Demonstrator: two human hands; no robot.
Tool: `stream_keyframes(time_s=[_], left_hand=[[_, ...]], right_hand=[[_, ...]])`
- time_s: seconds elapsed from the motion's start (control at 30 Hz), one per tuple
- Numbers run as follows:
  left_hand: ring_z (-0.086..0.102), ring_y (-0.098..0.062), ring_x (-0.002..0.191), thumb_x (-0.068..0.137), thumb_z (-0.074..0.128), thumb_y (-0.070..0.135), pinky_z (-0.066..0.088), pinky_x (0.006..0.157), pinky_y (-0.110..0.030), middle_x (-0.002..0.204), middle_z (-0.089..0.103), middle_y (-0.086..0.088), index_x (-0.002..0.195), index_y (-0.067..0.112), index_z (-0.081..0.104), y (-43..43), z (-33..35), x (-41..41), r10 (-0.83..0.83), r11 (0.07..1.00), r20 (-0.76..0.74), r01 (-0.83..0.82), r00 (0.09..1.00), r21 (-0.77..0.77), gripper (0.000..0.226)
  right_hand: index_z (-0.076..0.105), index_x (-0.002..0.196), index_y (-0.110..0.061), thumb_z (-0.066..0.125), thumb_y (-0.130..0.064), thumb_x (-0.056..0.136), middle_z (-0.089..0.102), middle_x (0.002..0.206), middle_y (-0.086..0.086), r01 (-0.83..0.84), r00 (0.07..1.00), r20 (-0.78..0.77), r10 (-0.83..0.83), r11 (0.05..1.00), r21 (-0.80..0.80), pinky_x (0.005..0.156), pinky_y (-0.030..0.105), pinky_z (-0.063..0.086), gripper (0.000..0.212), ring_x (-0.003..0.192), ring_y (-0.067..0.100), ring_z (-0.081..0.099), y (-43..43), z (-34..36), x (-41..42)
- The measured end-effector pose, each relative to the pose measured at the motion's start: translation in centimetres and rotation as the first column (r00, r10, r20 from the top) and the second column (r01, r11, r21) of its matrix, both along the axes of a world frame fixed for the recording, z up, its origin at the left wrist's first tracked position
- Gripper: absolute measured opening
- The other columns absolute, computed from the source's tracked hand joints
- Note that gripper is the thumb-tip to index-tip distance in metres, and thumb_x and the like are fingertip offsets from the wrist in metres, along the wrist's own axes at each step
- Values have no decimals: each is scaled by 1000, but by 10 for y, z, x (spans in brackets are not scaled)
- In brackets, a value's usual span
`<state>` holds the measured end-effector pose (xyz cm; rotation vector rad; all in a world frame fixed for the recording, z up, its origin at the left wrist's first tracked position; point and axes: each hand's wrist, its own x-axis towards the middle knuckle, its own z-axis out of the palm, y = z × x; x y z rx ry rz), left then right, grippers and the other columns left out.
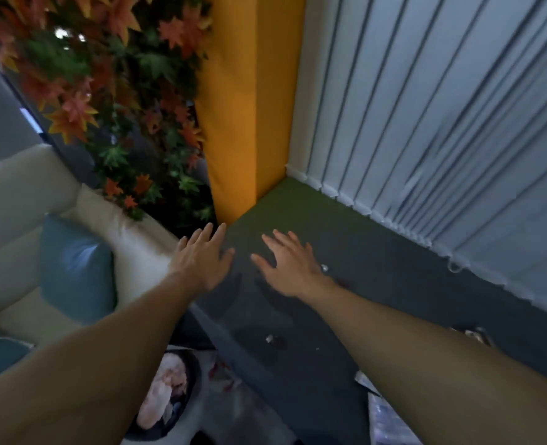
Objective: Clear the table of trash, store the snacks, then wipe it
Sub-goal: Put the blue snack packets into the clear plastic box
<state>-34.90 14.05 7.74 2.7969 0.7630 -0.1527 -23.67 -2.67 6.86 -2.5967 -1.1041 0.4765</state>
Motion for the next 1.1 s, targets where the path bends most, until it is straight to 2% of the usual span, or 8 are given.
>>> stream_keyframes(time_s=[0.23,0.5,0.8,1.1], left_hand=[[14,-25,152,101,29,55,14,123,-46,167,11,-4,160,27,8,-85,15,74,-222,975,11,222,975,2,68],[16,-26,152,101,32,54,14,123,-46,167,11,-5,160,26,8,-179,8,129,-455,888,12,455,890,-69,69],[20,-28,151,101,34,53,16,122,-47,166,13,-6,159,26,9,-275,-17,158,-636,769,-45,628,771,-117,69],[18,-26,151,100,35,54,15,123,-47,167,11,-4,159,28,7,-342,-36,163,-752,659,-105,736,651,-154,70]], right_hand=[[28,155,-30,28,-72,95,17,165,-4,231,972,44,-233,972,34,118,64,12,73,152,27,8,-106,13,40],[28,155,-30,30,-70,96,17,165,-4,458,887,38,-460,888,44,118,65,11,72,153,26,8,-228,7,60],[28,155,-31,35,-70,94,18,165,-5,674,737,-28,-675,737,-42,116,65,13,72,153,26,8,-348,-18,42],[31,152,-35,43,-71,90,27,161,-5,783,619,-80,-782,622,-26,116,62,17,73,150,25,16,-404,-35,8]])
